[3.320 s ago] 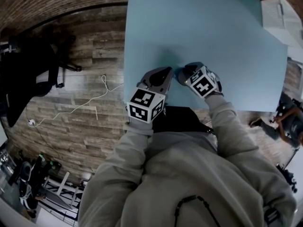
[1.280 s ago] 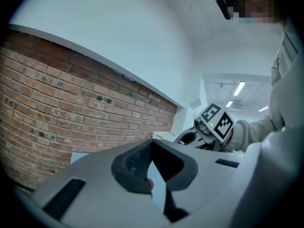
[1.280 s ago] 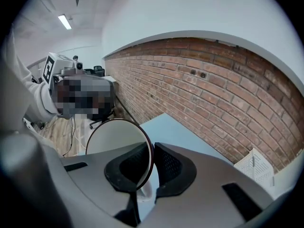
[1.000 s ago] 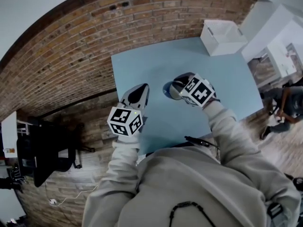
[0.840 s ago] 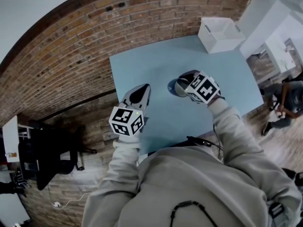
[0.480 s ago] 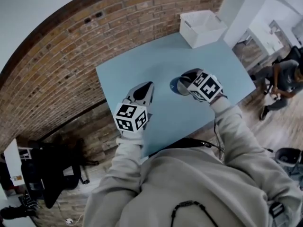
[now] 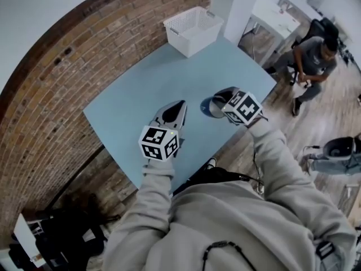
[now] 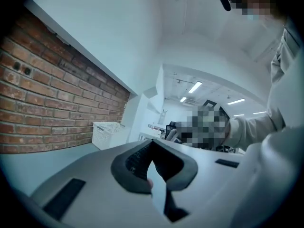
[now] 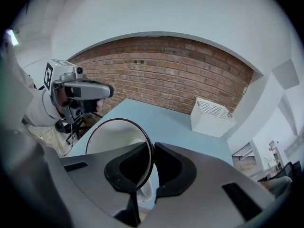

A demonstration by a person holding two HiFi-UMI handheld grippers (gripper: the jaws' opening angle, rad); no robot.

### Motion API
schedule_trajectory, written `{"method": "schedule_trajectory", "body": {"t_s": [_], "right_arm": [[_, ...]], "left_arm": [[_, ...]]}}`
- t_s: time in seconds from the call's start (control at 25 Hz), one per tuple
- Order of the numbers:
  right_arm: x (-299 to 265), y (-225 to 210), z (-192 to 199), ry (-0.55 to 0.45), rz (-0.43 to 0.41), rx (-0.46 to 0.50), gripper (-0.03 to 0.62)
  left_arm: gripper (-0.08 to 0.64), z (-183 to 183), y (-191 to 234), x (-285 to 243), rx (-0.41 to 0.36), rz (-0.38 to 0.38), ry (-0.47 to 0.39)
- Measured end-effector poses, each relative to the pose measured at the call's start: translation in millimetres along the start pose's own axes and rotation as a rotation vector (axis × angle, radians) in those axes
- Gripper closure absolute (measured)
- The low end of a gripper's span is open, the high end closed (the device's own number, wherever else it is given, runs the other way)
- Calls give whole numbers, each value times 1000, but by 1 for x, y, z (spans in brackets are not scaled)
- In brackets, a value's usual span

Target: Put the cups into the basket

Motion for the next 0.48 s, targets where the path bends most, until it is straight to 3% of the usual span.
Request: {"method": "schedule_trajectory", "body": {"t_s": [0.24,0.48], "right_arm": [[8,-26,20,-2,53,-56,551],[10,-48,31,-17,32,-78,551]], "left_arm": [[563,7,-6,-29,7,41,22],[563,3,-21,-61,-21,57,59]]}}
Point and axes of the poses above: the fingertips, and each gripper's own axes: x backward along the fingers, y to its left, z out of its underside, the point moved 5 cm from there along x, backward along the fingers, and after that the axes turned 12 degrees about z, right-handed, at the moved point
